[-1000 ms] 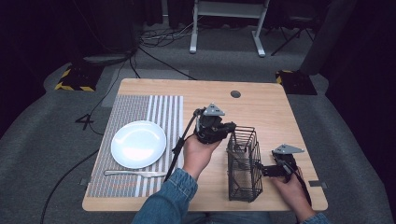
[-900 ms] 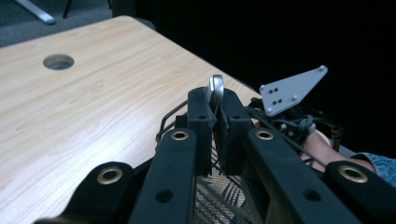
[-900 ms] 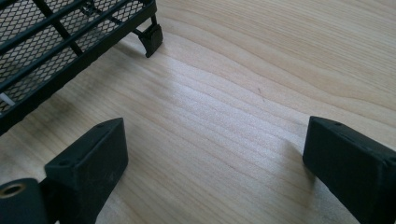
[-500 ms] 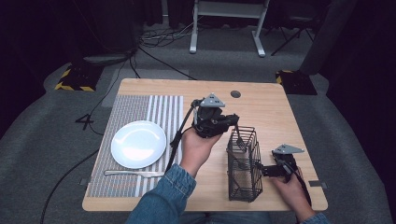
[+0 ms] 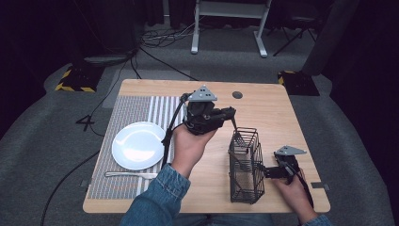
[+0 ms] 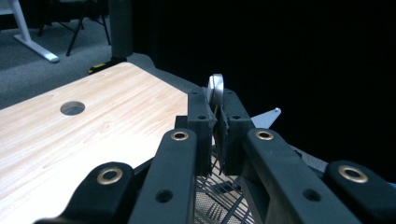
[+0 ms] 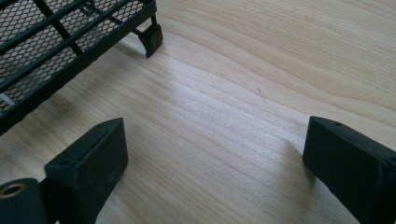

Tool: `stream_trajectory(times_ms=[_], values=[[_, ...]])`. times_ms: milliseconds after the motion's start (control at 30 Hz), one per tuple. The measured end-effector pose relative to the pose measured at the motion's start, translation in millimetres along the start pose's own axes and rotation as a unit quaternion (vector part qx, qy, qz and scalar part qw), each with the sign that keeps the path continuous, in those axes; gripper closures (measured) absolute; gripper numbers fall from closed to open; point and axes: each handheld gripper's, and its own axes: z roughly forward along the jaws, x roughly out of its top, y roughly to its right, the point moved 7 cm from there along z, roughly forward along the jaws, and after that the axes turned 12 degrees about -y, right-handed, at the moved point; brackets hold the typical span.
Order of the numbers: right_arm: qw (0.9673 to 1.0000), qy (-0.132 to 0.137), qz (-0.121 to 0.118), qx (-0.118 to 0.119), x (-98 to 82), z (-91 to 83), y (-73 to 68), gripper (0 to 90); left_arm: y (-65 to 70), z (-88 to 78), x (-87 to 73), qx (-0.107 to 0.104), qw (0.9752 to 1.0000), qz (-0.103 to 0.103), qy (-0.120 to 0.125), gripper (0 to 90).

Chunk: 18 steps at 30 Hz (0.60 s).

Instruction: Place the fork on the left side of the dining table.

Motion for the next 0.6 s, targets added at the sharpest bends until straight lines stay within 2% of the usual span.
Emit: stream_trajectory(times_ms=[200, 300, 600], values=[[1.0, 0.0, 0.0, 0.0, 0.0, 0.0, 0.0, 6.7, -4.4, -9.4, 2.2, 0.005, 1.0, -0.003, 0.008, 85.9], [1.0, -0.001, 0.001, 0.0, -0.1, -0.1, -0.1, 6.7, -9.3, -21.4, 1.1, 0.004, 0.9997, -0.009, 0.02, 85.9], [1.0, -0.001, 0.001, 0.0, -0.1, -0.1, -0.2, 6.8, -28.6, -53.3, 0.8, 0.037, 0.9983, -0.022, 0.04, 85.9]])
